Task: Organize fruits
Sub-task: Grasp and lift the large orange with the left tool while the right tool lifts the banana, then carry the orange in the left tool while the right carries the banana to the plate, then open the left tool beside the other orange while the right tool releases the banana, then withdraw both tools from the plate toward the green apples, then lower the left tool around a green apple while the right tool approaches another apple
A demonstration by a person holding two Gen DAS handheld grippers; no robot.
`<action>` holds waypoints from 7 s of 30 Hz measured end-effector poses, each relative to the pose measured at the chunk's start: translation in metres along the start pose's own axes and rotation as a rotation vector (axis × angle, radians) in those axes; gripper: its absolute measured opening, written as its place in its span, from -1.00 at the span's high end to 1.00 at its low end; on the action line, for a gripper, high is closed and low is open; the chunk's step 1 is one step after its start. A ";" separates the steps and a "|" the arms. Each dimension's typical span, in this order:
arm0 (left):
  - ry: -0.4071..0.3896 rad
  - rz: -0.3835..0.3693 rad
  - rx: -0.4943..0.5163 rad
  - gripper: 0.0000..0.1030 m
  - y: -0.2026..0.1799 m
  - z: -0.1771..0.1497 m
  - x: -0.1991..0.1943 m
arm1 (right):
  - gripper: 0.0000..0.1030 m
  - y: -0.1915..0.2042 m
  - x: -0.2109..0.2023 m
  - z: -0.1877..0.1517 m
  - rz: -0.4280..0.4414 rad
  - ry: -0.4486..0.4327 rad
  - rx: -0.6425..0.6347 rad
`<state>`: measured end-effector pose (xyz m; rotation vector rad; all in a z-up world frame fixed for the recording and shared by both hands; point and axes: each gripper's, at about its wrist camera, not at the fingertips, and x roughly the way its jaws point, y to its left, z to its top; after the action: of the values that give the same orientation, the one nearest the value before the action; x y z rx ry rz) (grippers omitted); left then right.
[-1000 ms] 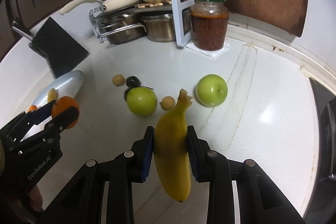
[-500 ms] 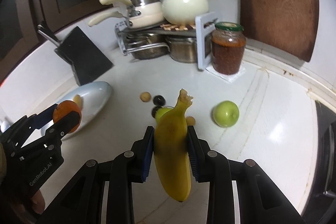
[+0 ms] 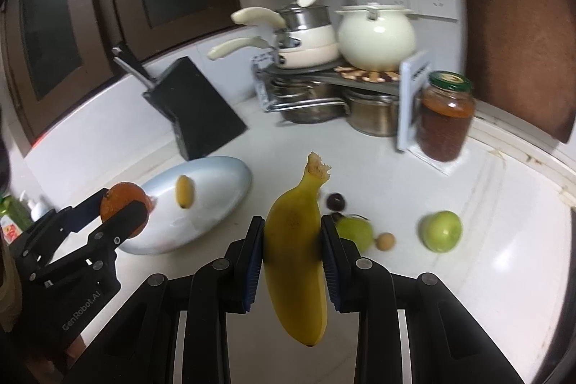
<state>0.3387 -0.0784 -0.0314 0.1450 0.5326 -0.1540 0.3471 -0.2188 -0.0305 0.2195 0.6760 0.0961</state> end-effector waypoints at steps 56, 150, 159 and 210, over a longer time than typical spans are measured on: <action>0.154 0.230 -0.174 0.08 0.152 -0.031 0.094 | 0.39 0.143 0.189 0.042 0.259 0.206 -0.155; -0.055 0.025 0.033 -1.00 -0.024 0.020 0.007 | -0.97 -0.024 -0.020 0.021 -0.330 -0.174 -0.012; -0.050 -0.021 0.059 -1.00 -0.059 0.019 0.002 | -0.98 -0.058 -0.040 0.011 -0.363 -0.178 0.030; 0.169 -0.208 0.109 -0.74 -0.150 -0.004 0.132 | -0.72 -0.175 0.070 -0.011 -0.206 0.084 0.145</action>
<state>0.4213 -0.2383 -0.1172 0.2097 0.7076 -0.3768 0.3978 -0.3764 -0.1219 0.2849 0.7865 -0.1427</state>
